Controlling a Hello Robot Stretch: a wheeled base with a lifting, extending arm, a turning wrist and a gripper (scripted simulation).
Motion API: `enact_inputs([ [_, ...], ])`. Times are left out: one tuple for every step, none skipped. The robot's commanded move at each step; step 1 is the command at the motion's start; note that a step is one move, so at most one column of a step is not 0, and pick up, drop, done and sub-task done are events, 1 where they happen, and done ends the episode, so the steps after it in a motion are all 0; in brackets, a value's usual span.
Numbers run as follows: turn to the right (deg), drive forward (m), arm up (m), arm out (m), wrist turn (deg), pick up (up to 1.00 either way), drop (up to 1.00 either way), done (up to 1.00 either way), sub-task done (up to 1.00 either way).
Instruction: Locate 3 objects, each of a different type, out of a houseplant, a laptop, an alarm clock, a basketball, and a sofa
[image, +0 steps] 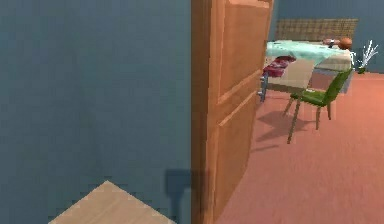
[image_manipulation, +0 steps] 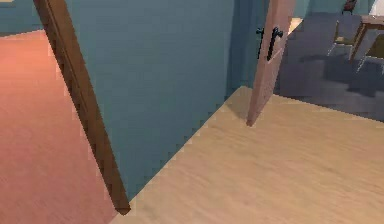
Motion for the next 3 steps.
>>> enact_inputs([
  [39.0, 0.00, 0.00, 0.00, 0.0, 0.00, 0.00, 0.00, 0.00],
  [0.0, 1.00, 0.00, 0.00, 0.0, 0.00, 0.00, 0.00, 0.00],
  [24.0, 0.00, 0.00, 0.00, 0.0, 0.00, 0.00, 0.00, 0.00],
])
